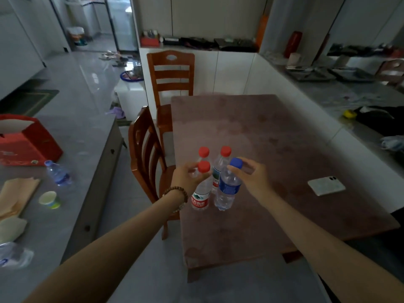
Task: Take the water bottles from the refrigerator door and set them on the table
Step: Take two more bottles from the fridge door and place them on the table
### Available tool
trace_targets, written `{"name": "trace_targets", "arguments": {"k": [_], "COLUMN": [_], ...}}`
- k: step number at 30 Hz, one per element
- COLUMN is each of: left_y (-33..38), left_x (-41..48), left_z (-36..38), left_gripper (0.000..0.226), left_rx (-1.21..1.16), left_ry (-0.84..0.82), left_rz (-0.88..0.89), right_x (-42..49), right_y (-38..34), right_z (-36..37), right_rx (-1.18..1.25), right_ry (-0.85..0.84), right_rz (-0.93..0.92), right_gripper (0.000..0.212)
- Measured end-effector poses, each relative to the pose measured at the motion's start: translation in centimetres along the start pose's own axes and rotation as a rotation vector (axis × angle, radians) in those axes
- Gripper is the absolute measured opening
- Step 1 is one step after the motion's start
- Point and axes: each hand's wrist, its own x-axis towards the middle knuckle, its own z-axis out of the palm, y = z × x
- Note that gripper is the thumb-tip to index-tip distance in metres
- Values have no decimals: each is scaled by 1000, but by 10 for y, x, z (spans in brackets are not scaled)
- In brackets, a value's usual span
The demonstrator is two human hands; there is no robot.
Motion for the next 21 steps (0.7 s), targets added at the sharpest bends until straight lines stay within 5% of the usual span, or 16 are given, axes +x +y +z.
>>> {"name": "trace_targets", "arguments": {"k": [21], "left_y": [-18], "left_x": [11], "left_z": [29], "left_gripper": [38], "left_rx": [68], "left_ry": [105], "left_rz": [-70], "right_x": [24], "right_y": [28], "right_z": [10], "right_rx": [-3], "right_ry": [-130], "right_rz": [-60], "right_gripper": [43]}}
